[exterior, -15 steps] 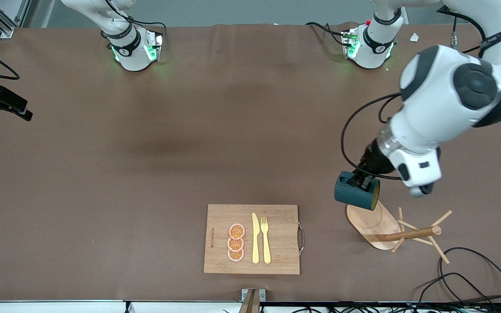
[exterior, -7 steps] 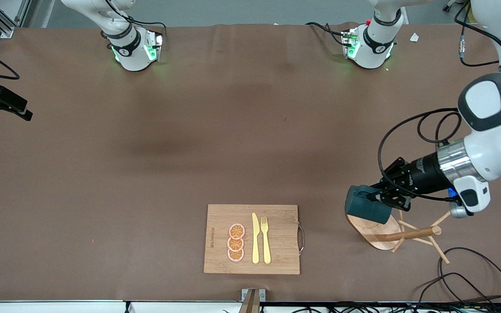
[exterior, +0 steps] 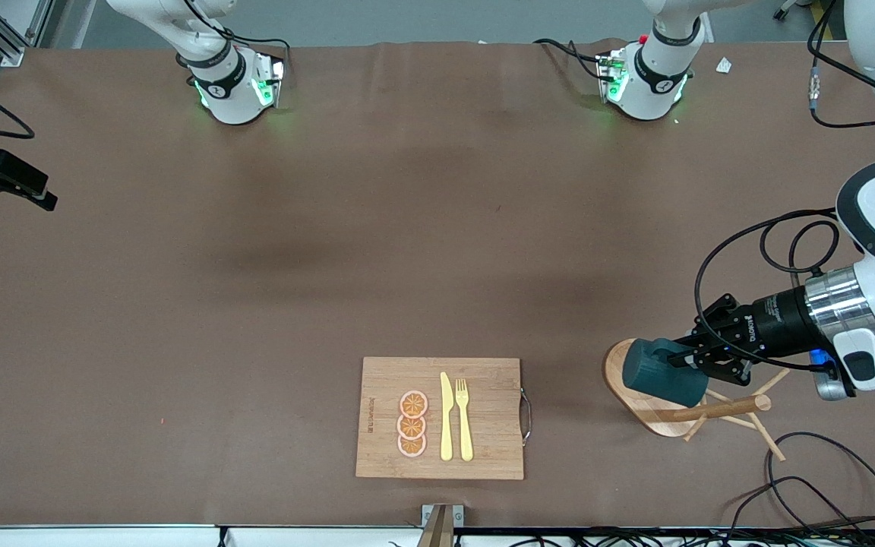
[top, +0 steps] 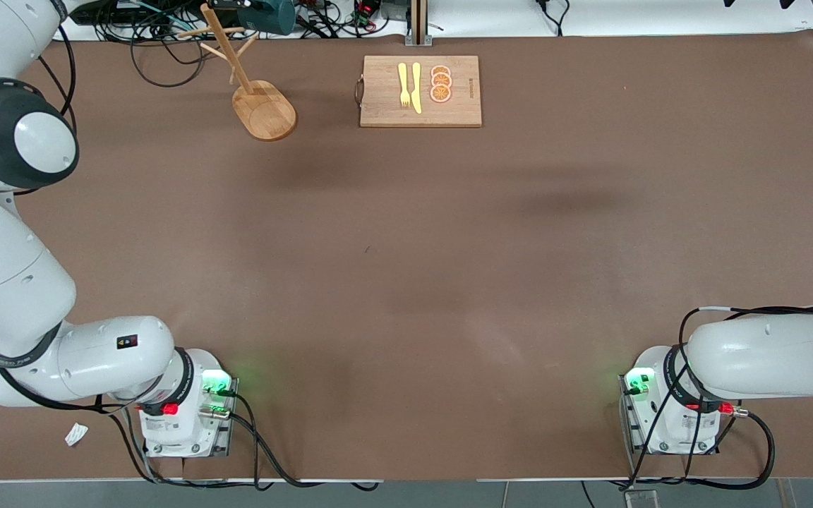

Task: Pass cup and hang on rack
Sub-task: 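Hook the mug handle onto a rack peg with the left gripper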

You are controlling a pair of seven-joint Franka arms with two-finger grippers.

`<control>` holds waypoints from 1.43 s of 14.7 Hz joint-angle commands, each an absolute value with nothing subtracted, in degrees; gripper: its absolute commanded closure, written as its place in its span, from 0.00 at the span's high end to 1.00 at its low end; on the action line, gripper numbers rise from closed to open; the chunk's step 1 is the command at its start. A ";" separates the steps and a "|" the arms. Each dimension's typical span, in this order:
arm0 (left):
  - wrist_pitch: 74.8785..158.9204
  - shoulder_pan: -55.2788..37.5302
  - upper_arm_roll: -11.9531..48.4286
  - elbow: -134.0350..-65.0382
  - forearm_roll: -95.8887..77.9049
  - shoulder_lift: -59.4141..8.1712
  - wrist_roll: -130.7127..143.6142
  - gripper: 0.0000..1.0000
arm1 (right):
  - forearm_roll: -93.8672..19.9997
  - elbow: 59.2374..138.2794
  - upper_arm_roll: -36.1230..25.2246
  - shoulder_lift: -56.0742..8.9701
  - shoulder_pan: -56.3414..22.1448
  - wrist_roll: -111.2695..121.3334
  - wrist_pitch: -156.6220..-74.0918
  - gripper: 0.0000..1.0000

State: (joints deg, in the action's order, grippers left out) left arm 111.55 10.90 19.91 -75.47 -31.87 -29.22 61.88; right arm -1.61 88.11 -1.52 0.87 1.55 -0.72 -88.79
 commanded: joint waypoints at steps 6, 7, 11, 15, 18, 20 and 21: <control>111.62 13.88 20.30 -76.03 -35.68 -31.99 56.34 0.00 | -1.67 88.51 -1.05 1.85 2.29 -0.09 -88.33 1.00; 111.71 14.15 20.39 -76.03 -35.77 -32.34 56.16 0.00 | -1.67 88.51 -1.05 1.85 2.29 0.00 -88.24 1.00; 111.62 15.46 20.21 -76.11 -36.91 -33.39 55.72 0.00 | -1.67 88.51 -1.05 1.85 2.29 -0.09 -88.24 1.00; 111.62 18.62 20.30 -76.11 -42.61 -34.54 55.81 0.00 | -1.67 88.51 -1.05 1.85 2.29 -0.09 -88.33 1.00; 111.62 19.25 20.30 -76.11 -43.07 -35.07 55.72 0.00 | -1.67 88.51 -1.05 1.85 2.29 0.00 -88.24 1.00; 111.62 19.60 20.30 -76.11 -43.15 -35.59 55.72 0.00 | -1.67 88.51 -1.05 1.85 2.29 -0.09 -88.33 1.00; 111.62 19.69 20.30 -76.11 -43.50 -35.77 55.29 0.00 | -1.67 88.51 -1.05 1.85 2.29 -0.09 -88.33 1.00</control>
State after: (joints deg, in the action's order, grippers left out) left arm 111.54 19.19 19.86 -75.78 -41.85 -35.71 56.38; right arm -1.61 88.10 -1.52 0.87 1.55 -0.68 -88.70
